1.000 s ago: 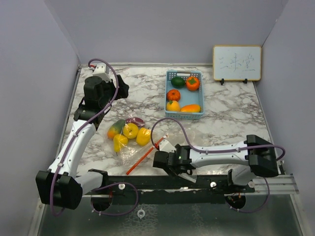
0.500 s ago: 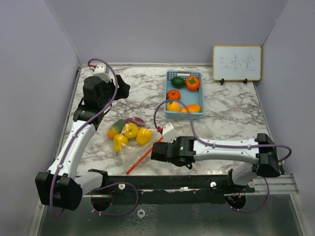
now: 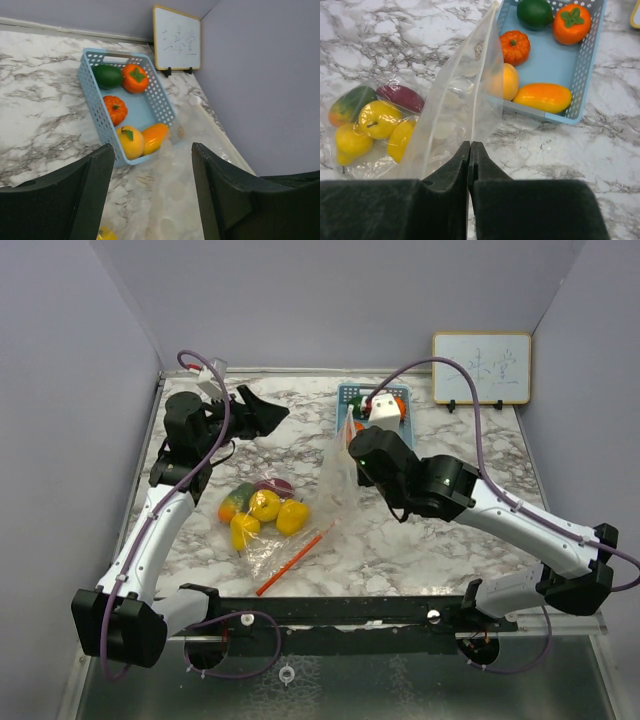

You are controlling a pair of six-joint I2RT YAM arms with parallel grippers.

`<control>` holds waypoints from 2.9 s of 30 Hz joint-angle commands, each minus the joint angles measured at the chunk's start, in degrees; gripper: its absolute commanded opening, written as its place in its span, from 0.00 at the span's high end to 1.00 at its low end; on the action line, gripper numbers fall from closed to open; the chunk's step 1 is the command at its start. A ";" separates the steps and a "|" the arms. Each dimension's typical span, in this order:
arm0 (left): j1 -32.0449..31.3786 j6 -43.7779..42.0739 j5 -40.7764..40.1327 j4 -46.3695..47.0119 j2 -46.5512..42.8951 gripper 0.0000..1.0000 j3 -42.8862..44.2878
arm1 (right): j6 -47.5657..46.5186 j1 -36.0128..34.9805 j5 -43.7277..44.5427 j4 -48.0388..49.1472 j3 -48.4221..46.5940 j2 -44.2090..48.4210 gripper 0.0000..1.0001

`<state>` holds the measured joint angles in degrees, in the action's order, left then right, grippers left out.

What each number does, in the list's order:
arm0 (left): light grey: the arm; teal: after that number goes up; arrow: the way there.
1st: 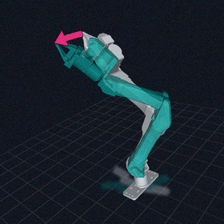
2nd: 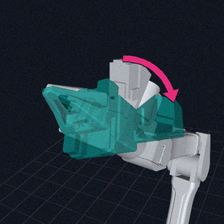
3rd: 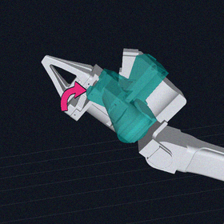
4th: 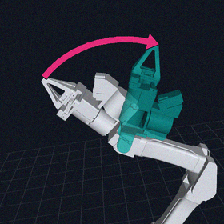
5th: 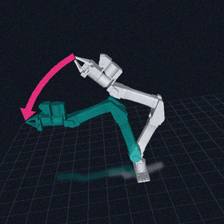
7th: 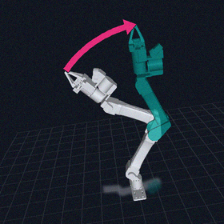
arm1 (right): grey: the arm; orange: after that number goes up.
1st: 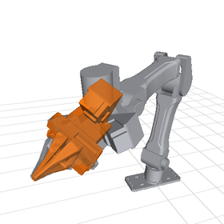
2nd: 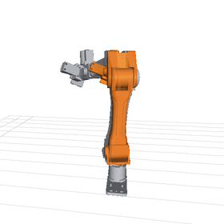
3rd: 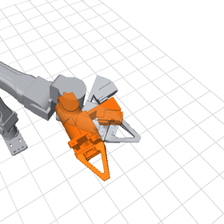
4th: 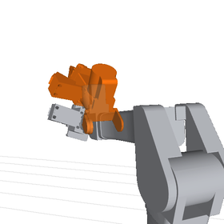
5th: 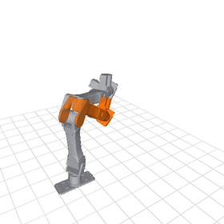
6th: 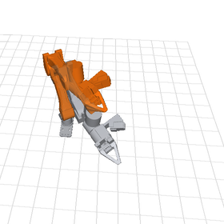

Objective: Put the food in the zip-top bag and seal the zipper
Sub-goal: Pick up the zipper food storage bag at the center of the board, then open the zipper of the food storage bag.

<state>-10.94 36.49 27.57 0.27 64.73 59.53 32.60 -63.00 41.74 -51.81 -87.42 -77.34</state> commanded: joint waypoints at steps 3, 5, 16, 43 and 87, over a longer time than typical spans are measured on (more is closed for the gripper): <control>-2.68 13.18 7.77 10.70 -0.48 0.35 -1.72 | -9.76 1.08 -0.58 13.37 1.24 -1.93 0.98; -4.57 13.81 8.02 11.40 0.24 0.36 -2.03 | -10.62 1.72 -1.24 15.77 1.89 -2.83 0.98; -11.56 7.29 5.35 -6.98 6.02 0.48 5.21 | -12.74 3.66 -3.88 21.48 2.53 -5.26 0.98; -15.34 -1.60 -1.93 -24.64 16.30 1.00 15.81 | -20.00 3.64 -2.78 28.41 3.94 -5.26 0.98; -15.25 15.58 -0.15 -28.69 15.94 0.60 22.76 | -26.78 8.33 -16.34 48.74 18.47 2.58 0.98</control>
<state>-26.00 52.62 25.69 -25.52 80.05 79.94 8.08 -54.41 25.43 -6.50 -69.93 -76.62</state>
